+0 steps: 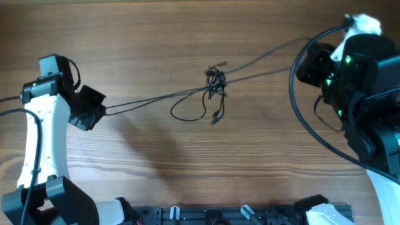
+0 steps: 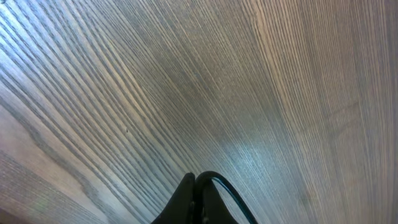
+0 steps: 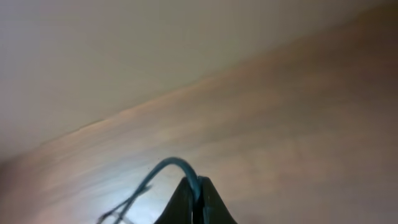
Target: Untangle cables
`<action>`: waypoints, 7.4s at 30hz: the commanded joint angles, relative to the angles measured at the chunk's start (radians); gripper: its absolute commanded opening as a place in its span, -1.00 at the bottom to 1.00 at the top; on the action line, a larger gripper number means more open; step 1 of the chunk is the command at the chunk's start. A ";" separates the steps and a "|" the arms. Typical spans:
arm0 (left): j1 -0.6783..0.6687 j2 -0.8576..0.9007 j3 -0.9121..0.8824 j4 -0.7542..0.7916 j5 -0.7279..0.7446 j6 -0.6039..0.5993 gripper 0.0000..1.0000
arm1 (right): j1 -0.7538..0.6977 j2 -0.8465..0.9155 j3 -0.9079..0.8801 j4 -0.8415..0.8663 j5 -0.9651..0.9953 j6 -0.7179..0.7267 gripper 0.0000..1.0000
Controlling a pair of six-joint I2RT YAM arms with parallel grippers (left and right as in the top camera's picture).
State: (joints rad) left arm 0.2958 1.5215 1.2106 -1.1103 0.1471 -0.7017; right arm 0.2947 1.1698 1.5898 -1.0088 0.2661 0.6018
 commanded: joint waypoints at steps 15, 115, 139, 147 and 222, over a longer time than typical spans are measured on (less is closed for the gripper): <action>0.014 0.005 -0.001 -0.002 -0.008 -0.013 -0.85 | -0.014 0.092 0.020 -0.115 -0.047 0.305 -0.91; -0.503 0.005 -0.001 0.108 0.150 0.084 -0.49 | 0.134 0.482 0.018 -0.169 -0.487 -0.149 0.82; -0.503 0.005 -0.001 0.108 0.094 0.084 -0.20 | 0.259 0.869 -0.093 0.082 -0.524 -0.251 -0.49; -0.503 0.005 -0.001 0.108 0.094 0.084 -0.18 | 0.266 0.870 -0.138 0.131 -0.529 -0.249 -0.46; -0.491 0.005 -0.001 0.095 -0.022 0.053 -0.92 | 0.177 0.321 -0.151 0.124 -0.642 -0.050 -0.91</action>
State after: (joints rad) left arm -0.2417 1.5108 1.2308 -0.9825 0.4896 -0.5945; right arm 0.5529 1.6196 1.3796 -0.8337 -0.5545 0.5385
